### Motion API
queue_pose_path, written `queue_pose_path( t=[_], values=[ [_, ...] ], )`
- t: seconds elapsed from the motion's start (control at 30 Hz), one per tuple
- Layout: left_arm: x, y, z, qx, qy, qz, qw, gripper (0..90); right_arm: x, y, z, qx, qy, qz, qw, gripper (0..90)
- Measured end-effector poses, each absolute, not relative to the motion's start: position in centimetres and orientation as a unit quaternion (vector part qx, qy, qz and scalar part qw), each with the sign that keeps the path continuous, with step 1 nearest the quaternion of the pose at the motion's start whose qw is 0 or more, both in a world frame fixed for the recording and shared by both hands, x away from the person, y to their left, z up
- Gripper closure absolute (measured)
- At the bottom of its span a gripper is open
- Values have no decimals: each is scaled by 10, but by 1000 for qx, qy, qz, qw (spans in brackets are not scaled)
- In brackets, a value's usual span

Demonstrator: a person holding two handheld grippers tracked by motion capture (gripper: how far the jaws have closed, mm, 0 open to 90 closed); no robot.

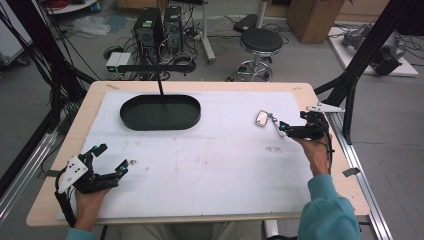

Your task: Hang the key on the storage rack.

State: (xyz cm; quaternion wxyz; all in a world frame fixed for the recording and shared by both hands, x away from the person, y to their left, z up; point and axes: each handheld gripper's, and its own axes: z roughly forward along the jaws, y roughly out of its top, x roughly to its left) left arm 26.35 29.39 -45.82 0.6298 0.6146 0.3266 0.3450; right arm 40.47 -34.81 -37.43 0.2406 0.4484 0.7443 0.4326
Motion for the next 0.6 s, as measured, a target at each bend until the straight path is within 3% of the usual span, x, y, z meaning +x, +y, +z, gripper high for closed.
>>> queue_pose_path(
  t=[0.6],
  values=[
    [264, 294, -458, 615, 326, 345, 630, 63, 445, -347, -390, 492, 786, 326, 184, 18]
  ],
)
